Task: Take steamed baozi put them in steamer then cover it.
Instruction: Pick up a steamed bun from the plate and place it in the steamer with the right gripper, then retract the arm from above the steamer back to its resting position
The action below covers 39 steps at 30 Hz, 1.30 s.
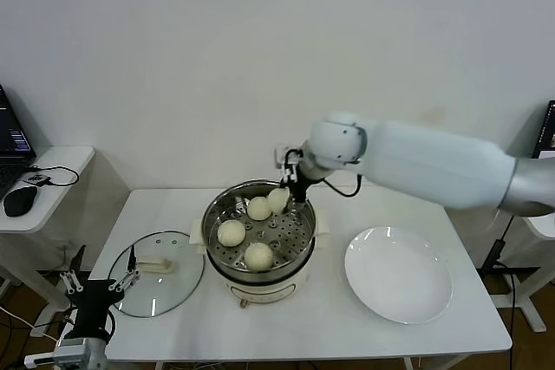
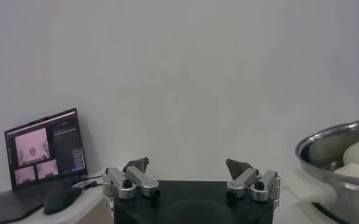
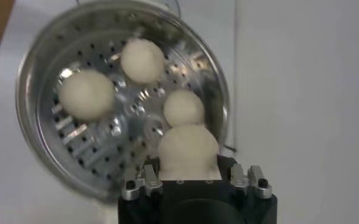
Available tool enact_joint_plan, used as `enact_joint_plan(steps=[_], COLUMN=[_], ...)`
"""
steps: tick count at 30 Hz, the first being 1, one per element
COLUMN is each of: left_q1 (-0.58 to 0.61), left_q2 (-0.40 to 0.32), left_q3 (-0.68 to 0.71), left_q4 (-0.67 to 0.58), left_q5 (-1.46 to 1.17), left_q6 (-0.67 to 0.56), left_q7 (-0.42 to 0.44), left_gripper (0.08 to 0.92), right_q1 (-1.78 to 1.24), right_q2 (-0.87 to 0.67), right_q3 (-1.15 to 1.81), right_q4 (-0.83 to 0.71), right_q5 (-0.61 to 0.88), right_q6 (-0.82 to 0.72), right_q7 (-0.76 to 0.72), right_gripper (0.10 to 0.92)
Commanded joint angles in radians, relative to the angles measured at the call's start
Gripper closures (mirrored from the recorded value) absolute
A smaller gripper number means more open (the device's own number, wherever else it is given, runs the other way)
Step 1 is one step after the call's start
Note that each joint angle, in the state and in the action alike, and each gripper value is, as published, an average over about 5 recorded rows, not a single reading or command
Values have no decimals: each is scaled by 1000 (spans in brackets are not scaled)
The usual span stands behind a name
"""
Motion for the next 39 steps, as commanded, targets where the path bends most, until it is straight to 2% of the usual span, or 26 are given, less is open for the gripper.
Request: enact_joint_plan(steps=[1,16,19,24,29,31,35,39], left_q1=[5,-4,-6,-10,-20,-24,-32,-36], left_q2=[-1,-1,-2,-3,-1,2,7,7], left_q3=[-12,-11,-10,-9,-8,-8,-8,4], left_q4=[0,6,6,13,21,25,37,45], left_q5=[-3,-13,-13,-16,-19,-20,-22,-19], left_q6=[0,0,0,1,2,3,8,12], left_q7=[-1,-5,-5,-5,-5,-5,-7,-8], left_gripper=[177,177,177,177,177,177,177,177], right_q1=[-77,-127,-124,-87,-59,-78,-243,-569], right_q2=[67,56,46,-5,-94,-139,-246,-331], right_q3=[-41,-22,-13,19,92,131,263,499], right_q4=[-17,-47,-42,13,100,138,205,244], right_q5=[-14,-52,-55,-42,2,39,165,133], right_q6=[-60,-58,-58,-58,-49,-37,118,338], right_q7=[43,69,71,68,98,171,510,717], right_gripper=[431,424,380,253,205,203,203,203])
